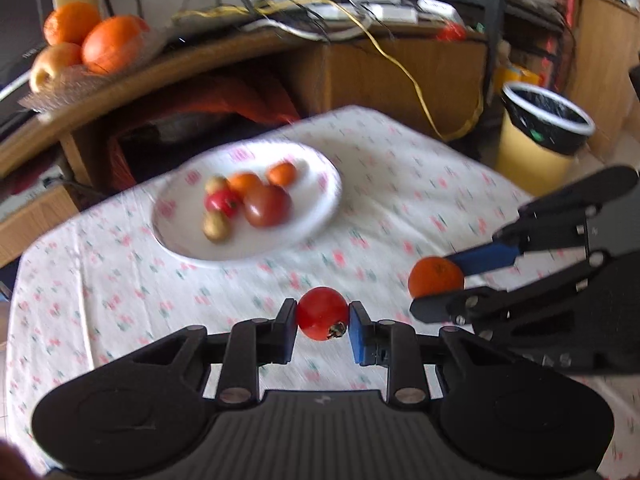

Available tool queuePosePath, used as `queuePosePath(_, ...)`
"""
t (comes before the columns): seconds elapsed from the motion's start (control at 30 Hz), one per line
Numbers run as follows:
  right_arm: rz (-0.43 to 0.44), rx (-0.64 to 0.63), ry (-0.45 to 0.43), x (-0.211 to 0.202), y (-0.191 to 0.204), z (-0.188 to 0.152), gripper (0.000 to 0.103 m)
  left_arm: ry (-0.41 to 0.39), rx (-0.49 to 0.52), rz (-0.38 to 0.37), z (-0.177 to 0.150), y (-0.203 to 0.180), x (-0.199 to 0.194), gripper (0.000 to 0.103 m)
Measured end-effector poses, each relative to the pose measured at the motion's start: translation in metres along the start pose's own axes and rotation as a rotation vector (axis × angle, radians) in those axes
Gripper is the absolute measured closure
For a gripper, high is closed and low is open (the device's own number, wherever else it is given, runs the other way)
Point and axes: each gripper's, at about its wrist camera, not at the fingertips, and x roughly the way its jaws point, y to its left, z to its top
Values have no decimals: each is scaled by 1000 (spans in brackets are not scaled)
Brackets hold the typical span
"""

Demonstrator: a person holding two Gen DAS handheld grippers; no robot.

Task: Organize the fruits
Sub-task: 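Carry tomato and tangerine over the white bowl and open both tools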

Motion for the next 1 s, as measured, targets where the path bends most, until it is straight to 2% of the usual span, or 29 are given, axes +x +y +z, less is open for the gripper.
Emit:
queuePosePath(0.2, 2, 22, -72, 9, -4, 36, 76, -45, -77, 77, 26, 28, 8, 67)
queuePosePath(0.4, -5, 51, -111, 31, -10, 69, 76, -38, -143, 130, 40, 50, 29, 67)
queuePosePath(0.57, -27, 53, -106, 47, -15, 75, 76, -8, -162, 130, 40, 54, 47, 67)
queuePosePath(0.83, -39, 57, -99, 61, -20, 77, 73, -2, -183, 149, 41, 54, 56, 66)
queuePosePath(1.0, -36, 62, -119, 62, -23, 81, 72, -8, -196, 154, 41, 57, 55, 61)
